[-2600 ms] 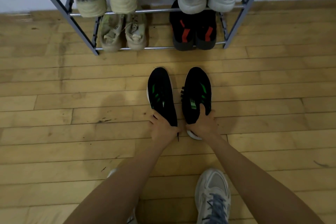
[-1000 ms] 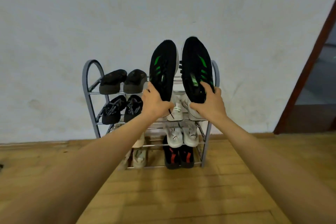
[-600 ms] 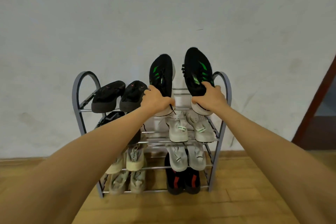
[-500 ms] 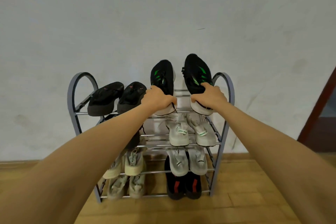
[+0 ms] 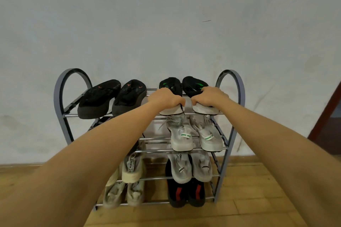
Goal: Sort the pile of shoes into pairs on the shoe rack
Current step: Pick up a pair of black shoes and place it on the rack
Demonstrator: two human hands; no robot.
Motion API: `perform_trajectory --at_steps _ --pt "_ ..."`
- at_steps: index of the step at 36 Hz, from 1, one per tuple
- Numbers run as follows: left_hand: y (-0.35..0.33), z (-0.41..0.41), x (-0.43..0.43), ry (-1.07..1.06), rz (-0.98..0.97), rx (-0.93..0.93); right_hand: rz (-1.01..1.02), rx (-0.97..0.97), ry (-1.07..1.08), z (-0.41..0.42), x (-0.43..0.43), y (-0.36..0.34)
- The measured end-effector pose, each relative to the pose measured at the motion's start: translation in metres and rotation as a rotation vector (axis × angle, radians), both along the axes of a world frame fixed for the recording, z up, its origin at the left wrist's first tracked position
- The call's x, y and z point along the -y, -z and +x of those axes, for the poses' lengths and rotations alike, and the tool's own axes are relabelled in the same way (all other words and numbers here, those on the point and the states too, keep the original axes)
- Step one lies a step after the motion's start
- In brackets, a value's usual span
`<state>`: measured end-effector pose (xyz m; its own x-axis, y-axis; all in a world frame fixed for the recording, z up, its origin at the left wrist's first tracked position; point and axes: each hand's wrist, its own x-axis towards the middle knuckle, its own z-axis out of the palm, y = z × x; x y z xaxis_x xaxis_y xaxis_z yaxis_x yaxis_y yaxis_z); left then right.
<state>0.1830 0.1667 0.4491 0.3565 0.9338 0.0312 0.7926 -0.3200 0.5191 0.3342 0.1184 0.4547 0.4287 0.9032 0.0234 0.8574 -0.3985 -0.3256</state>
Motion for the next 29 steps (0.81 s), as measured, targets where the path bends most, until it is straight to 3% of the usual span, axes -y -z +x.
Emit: perform_trajectory --at_steps 22,29 --pt "0.015 0.011 0.003 -0.024 0.064 0.035 0.238 0.103 0.096 0.004 0.010 0.019" --pt "0.015 0.004 0.005 0.070 -0.068 0.201 0.287 -0.047 0.071 0.010 0.010 0.031"
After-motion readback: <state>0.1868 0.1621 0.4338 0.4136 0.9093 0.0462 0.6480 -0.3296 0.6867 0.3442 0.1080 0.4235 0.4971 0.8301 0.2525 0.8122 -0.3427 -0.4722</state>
